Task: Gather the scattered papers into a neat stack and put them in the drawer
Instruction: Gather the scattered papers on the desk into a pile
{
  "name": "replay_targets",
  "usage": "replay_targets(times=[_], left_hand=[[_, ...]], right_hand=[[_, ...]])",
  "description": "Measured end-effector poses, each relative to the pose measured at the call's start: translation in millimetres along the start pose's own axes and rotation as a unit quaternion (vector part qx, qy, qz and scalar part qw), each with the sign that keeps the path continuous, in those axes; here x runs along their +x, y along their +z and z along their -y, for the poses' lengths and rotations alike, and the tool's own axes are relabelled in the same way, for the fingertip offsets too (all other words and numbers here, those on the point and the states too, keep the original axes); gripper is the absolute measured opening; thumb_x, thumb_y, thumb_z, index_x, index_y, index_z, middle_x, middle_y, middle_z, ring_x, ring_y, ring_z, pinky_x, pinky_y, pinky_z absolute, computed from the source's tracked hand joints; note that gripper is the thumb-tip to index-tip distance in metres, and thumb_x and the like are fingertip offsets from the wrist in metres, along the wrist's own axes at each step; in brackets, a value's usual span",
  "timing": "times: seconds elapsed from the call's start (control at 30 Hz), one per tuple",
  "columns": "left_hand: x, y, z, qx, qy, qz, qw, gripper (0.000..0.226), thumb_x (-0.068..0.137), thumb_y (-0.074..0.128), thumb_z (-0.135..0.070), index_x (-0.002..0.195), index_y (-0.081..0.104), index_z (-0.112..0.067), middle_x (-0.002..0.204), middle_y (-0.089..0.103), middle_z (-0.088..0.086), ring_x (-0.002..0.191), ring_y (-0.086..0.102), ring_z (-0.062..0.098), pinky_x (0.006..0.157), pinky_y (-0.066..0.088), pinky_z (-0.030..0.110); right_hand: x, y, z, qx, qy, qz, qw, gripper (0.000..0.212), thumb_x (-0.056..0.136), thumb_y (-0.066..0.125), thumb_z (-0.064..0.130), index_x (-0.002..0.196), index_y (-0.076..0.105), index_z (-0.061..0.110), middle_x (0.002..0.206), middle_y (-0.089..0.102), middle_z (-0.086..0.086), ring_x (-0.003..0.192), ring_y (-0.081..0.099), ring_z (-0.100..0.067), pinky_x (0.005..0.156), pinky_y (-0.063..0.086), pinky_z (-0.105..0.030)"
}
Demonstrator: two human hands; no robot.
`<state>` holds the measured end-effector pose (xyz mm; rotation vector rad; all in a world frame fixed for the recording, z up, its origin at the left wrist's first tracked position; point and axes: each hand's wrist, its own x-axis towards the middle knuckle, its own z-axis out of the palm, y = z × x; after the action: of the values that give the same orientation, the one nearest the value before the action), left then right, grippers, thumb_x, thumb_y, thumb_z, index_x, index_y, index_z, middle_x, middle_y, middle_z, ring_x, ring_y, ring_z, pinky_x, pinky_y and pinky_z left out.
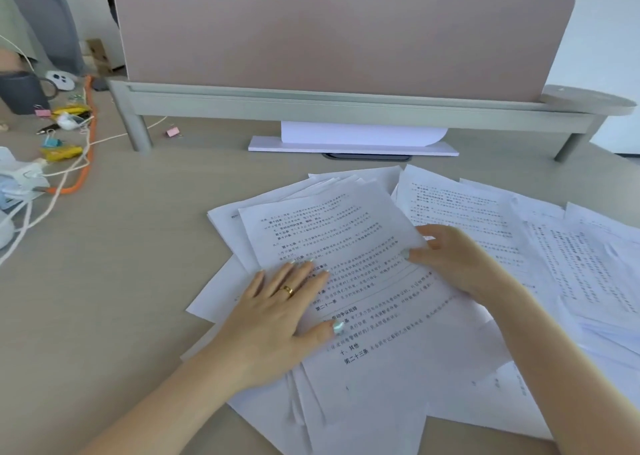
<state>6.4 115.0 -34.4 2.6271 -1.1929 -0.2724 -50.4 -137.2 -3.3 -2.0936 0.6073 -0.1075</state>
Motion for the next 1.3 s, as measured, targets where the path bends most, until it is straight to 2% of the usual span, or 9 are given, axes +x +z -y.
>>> replay_targets(times=[0.2, 0.3, 0.43, 0.6, 0.8, 0.97, 1.13, 1.2, 1.3], left_hand=[[0.3, 1.0, 9.3, -0.074, -0.095, -0.061, 0.991, 0.082, 0.072, 0.006, -0.073, 0.145, -0.009, -0.039, 0.148, -0.019, -0.023, 0.141, -0.017, 0.002, 0.115, -0.009, 0.025], [1.0, 0.4, 14.1, -0.052, -0.135, -0.073, 0.987, 0.068, 0.091, 0.024, -0.056, 0.147, -0.005, -0.033, 0.159, -0.009, -0.009, 0.146, -0.008, 0.012, 0.119, -0.001, 0.03], [-2.8, -2.8, 11.0, -0.041, -0.152, -0.095, 0.983, 0.067, 0.092, 0.03, -0.054, 0.148, 0.002, -0.029, 0.16, 0.004, -0.005, 0.147, 0.003, 0.015, 0.117, 0.008, 0.029], [-9.3, -12.2, 6.0, 0.06, -0.178, -0.141, 0.972, 0.065, 0.084, 0.042, -0.06, 0.136, 0.027, -0.025, 0.135, 0.039, -0.005, 0.117, 0.042, 0.02, 0.088, 0.042, 0.031], [-2.8, -29.1, 12.5, -0.087, -0.222, -0.071, 0.969, 0.044, 0.085, 0.055, -0.045, 0.119, 0.037, -0.025, 0.116, 0.041, -0.008, 0.079, 0.051, 0.016, 0.057, 0.039, 0.028], [5.2, -35.8, 20.4, -0.323, -0.214, -0.134, 0.912, 0.028, 0.09, 0.048, -0.018, 0.113, 0.049, -0.033, 0.075, 0.05, -0.01, 0.051, 0.043, 0.013, 0.049, 0.031, 0.025], [21.3, -42.9, 26.8, -0.42, -0.222, -0.302, 0.826, 0.035, 0.089, 0.044, -0.01, 0.119, 0.055, -0.025, 0.08, 0.054, -0.003, 0.058, 0.042, 0.011, 0.052, 0.031, 0.026], [24.8, -40.6, 21.4, -0.414, -0.228, -0.273, 0.838, 0.038, 0.091, 0.042, -0.008, 0.123, 0.051, -0.026, 0.096, 0.057, -0.002, 0.064, 0.045, 0.004, 0.053, 0.033, 0.023], [23.6, -29.9, 5.3, -0.412, -0.218, -0.179, 0.867, 0.046, 0.093, 0.043, -0.01, 0.135, 0.04, -0.027, 0.093, 0.055, -0.012, 0.072, 0.049, 0.0, 0.058, 0.035, 0.018]], right_hand=[[-5.0, -31.8, -4.9, 0.031, -0.004, -0.139, 0.99, 0.016, 0.082, 0.061, 0.01, 0.074, 0.065, 0.022, 0.07, 0.067, 0.002, 0.059, 0.062, -0.018, 0.062, 0.049, -0.029], [-8.5, -46.1, -15.3, 0.004, 0.018, -0.162, 0.987, 0.013, 0.083, 0.057, 0.011, 0.082, 0.065, 0.021, 0.075, 0.066, 0.002, 0.065, 0.061, -0.022, 0.067, 0.047, -0.032], [-2.2, -40.0, -28.6, -0.045, 0.065, -0.152, 0.985, 0.017, 0.084, 0.053, 0.01, 0.093, 0.065, 0.003, 0.068, 0.06, -0.004, 0.059, 0.055, -0.02, 0.054, 0.038, -0.025], [0.5, -29.4, -29.8, -0.064, 0.069, -0.171, 0.981, 0.02, 0.078, 0.05, 0.017, 0.083, 0.061, 0.002, 0.069, 0.06, -0.009, 0.062, 0.056, -0.028, 0.058, 0.038, -0.031], [-0.5, -11.0, -19.5, -0.069, 0.038, -0.192, 0.978, 0.013, 0.078, 0.047, 0.018, 0.068, 0.04, 0.014, 0.065, 0.045, -0.006, 0.057, 0.04, -0.023, 0.056, 0.027, -0.03], [-2.9, -12.9, -14.4, 0.009, -0.01, -0.222, 0.975, 0.015, 0.085, 0.049, 0.02, 0.088, 0.06, 0.01, 0.075, 0.063, -0.003, 0.064, 0.052, -0.027, 0.057, 0.038, -0.031], [-11.5, -22.0, -3.0, 0.127, -0.035, -0.258, 0.957, 0.011, 0.089, 0.051, 0.02, 0.088, 0.062, 0.018, 0.071, 0.061, 0.007, 0.062, 0.053, -0.015, 0.057, 0.04, -0.024], [-12.1, -21.5, -1.0, 0.158, -0.03, -0.257, 0.953, 0.011, 0.089, 0.053, 0.021, 0.085, 0.063, 0.019, 0.071, 0.062, 0.008, 0.062, 0.055, -0.011, 0.057, 0.043, -0.023], [-7.9, -15.4, -2.6, 0.15, -0.03, -0.239, 0.959, 0.011, 0.089, 0.055, 0.022, 0.082, 0.064, 0.023, 0.074, 0.065, 0.008, 0.064, 0.059, -0.011, 0.064, 0.047, -0.026]])
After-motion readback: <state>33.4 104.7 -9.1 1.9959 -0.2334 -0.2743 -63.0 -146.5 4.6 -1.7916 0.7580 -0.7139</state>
